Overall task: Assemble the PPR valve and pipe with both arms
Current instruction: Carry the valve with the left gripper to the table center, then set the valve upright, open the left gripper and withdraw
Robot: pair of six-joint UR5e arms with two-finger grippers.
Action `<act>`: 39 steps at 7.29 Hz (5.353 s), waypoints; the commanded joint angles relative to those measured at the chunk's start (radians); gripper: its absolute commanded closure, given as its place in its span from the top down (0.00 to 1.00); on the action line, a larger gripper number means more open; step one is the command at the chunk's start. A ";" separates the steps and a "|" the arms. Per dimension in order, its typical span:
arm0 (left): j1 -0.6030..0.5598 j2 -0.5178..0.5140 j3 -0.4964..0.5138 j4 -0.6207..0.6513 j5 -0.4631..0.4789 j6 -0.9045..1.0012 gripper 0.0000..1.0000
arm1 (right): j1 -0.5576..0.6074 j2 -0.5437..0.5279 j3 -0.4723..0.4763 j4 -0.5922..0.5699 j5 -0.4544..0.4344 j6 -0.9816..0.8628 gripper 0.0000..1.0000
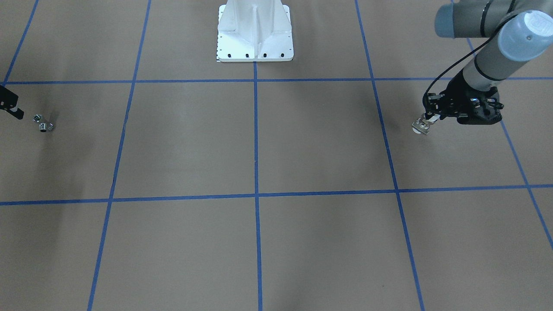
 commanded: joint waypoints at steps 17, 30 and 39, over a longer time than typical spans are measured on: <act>0.306 -0.897 0.768 -0.082 0.223 -0.537 0.00 | -0.003 -0.009 0.005 0.000 -0.025 0.000 1.00; 0.337 -0.736 0.454 -0.056 0.253 -0.641 1.00 | -0.011 -0.002 0.010 0.000 -0.008 0.028 1.00; -0.087 -0.255 0.182 0.110 0.037 0.227 1.00 | -0.099 -0.030 -0.021 0.000 -0.044 0.020 1.00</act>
